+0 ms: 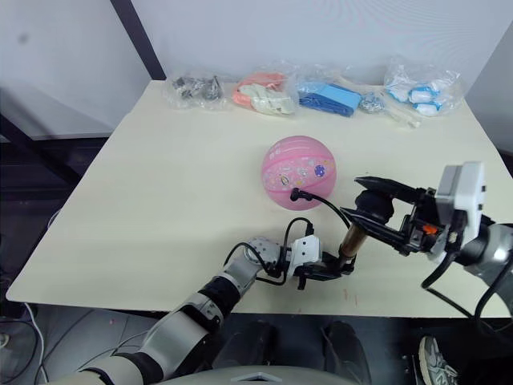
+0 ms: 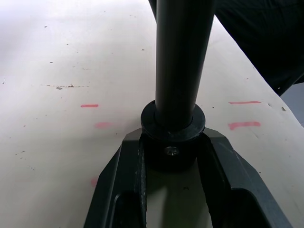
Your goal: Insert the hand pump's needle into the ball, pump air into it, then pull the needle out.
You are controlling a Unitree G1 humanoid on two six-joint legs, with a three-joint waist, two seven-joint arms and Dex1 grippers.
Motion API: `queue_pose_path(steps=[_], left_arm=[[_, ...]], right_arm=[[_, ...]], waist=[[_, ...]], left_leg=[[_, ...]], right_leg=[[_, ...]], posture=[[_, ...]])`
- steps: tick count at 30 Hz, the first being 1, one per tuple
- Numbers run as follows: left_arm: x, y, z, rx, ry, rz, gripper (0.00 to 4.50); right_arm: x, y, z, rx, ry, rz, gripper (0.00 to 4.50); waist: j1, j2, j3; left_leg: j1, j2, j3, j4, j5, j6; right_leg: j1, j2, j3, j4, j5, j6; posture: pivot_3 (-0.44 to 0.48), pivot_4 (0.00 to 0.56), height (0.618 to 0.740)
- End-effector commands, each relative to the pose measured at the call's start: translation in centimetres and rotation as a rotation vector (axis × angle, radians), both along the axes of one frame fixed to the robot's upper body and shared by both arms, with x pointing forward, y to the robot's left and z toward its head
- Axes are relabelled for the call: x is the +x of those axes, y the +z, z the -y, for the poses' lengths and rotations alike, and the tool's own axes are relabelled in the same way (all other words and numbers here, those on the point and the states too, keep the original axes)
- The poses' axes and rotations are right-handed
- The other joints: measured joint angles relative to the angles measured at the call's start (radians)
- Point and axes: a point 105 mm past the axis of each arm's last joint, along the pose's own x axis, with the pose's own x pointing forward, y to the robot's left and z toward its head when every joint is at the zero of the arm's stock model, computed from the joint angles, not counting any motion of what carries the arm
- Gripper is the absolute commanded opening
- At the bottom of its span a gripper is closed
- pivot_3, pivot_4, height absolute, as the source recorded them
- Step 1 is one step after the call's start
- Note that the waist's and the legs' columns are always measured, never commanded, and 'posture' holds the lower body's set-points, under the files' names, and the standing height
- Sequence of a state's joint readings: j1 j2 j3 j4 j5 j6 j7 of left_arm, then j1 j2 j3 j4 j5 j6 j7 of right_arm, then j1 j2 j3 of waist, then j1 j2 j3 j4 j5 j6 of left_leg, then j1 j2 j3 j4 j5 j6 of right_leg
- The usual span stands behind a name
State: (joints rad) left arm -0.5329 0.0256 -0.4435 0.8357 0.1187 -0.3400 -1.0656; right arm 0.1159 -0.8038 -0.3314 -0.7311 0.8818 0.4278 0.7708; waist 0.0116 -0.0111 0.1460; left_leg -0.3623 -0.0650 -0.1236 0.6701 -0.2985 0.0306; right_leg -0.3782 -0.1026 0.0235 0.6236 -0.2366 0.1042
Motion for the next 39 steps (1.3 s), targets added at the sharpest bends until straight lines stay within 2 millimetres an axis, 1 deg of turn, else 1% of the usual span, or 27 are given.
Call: queue_pose_path(steps=[1, 3, 5, 10, 12, 14, 16, 18, 22, 26, 30, 34, 39], left_arm=[[-1.0, -2.7, -1.5, 0.085, 0.025, -0.086, 1.03], [-1.0, -2.7, -1.5, 0.084, 0.026, -0.087, 1.03], [-1.0, -2.7, -1.4, 0.084, 0.026, -0.087, 1.03], [-1.0, -2.7, -1.4, 0.083, 0.026, -0.086, 1.03], [-1.0, -2.7, -1.4, 0.082, 0.025, -0.086, 1.03], [-1.1, -2.7, -1.4, 0.082, 0.025, -0.085, 1.03], [-1.0, -2.7, -1.4, 0.082, 0.025, -0.086, 1.03], [-1.1, -2.7, -1.5, 0.084, 0.023, -0.086, 1.03], [-1.1, -2.8, -1.5, 0.086, 0.021, -0.087, 1.03], [-1.2, -2.8, -1.5, 0.088, 0.015, -0.089, 1.03], [-1.2, -2.8, -1.5, 0.088, 0.011, -0.088, 1.03], [-1.2, -2.8, -1.4, 0.089, 0.007, -0.086, 1.03], [-1.3, -2.9, -1.5, 0.09, 0.007, -0.085, 1.03]], right_arm=[[0.0, -3.2, -0.7, -0.031, 0.001, -0.068, 2.16], [0.1, -4.1, -1.0, -0.021, -0.007, -0.08, 2.16], [0.4, -5.7, -1.1, -0.014, -0.032, -0.111, 2.16], [0.9, -7.8, -1.3, -0.009, -0.068, -0.132, 2.16], [1.0, -8.2, -1.5, 0.04, -0.091, -0.153, 2.16], [0.8, -8.6, -1.8, 0.02, -0.07, -0.157, 2.16], [0.8, -8.4, -1.7, 0.015, -0.07, -0.144, 2.16], [0.7, -7.7, -1.5, 0.014, -0.069, -0.127, 2.16], [0.5, -5.1, -1.0, 0.016, -0.057, -0.077, 2.16], [-0.1, -1.9, -0.4, -0.008, -0.013, -0.019, 2.16], [-0.2, 0.2, -0.1, -0.008, 0.005, 0.01, 2.16], [-0.5, 3.4, 0.0, 0.031, 0.031, 0.075, 2.16], [-0.5, 5.7, 1.1, 0.004, 0.021, 0.106, 2.16]], waist=[[0.0, 0.0, -0.001], [-0.001, 0.0, -0.001], [-0.001, -0.001, -0.002], [-0.001, 0.0, -0.003], [-0.001, 0.0, -0.003], [-0.002, 0.001, -0.003], [-0.003, 0.001, -0.003], [-0.002, 0.001, -0.003], [-0.001, 0.001, -0.003], [-0.001, 0.004, 0.0], [0.001, 0.003, 0.001], [0.001, 0.003, 0.001], [0.003, 0.002, 0.003]], left_leg=[[0.0, 0.0, 0.0, 0.0, 0.0, 0.0], [0.0, 0.0, 0.0, 0.0, 0.0, 0.0], [0.0, 0.0, 0.0, 0.0, 0.0, 0.0], [0.001, 0.0, -0.001, 0.0, 0.0, 0.0], [0.001, 0.0, -0.001, 0.0, 0.0, 0.0], [0.001, 0.0, -0.001, 0.0, 0.0, 0.0], [0.001, 0.0, -0.001, 0.0, 0.0, 0.0], [0.001, 0.0, -0.002, 0.0, 0.0, 0.0], [0.001, 0.0, -0.002, 0.0, 0.0, 0.0], [0.0, 0.0, -0.002, 0.0, 0.0, 0.0], [-0.002, 0.0, -0.002, -0.001, 0.0, 0.0], [-0.002, 0.0, -0.001, 0.0, 0.0, 0.0], [-0.004, 0.0, -0.002, 0.0, 0.0, 0.0]], right_leg=[[0.0, 0.0, 0.0, 0.0, 0.0, 0.0], [0.0, 0.0, 0.0, 0.0, 0.0, 0.0], [0.0, 0.0, 0.0, 0.0, 0.0, 0.0], [0.0, 0.001, 0.0, 0.0, 0.0, 0.0], [0.0, 0.001, 0.0, 0.0, 0.0, 0.0], [0.0, 0.002, 0.0, 0.0, 0.0, 0.0], [0.0, 0.002, 0.0, 0.0, 0.0, 0.0], [0.0, 0.002, 0.0, 0.0, 0.0, 0.0], [0.0, 0.002, 0.0, 0.0, 0.0, 0.0], [0.0, 0.001, 0.0, 0.0, 0.0, 0.0], [-0.001, 0.001, 0.0, 0.0, 0.0, 0.0], [-0.001, -0.001, 0.001, 0.0, 0.0, 0.0], [-0.001, -0.001, 0.0, 0.0, 0.0, -0.001]], posture=[[0.0, 0.15, 0.74], [0.0, 0.15, 0.74], [0.0, 0.15, 0.74], [0.0, 0.15, 0.74], [0.0, 0.15, 0.74], [0.0, 0.15, 0.74], [0.0, 0.15, 0.74], [0.0, 0.15, 0.74], [0.0, 0.15, 0.74], [0.0, 0.15, 0.74], [0.0, 0.15, 0.74], [0.0, 0.15, 0.74], [0.0, 0.15, 0.74]])
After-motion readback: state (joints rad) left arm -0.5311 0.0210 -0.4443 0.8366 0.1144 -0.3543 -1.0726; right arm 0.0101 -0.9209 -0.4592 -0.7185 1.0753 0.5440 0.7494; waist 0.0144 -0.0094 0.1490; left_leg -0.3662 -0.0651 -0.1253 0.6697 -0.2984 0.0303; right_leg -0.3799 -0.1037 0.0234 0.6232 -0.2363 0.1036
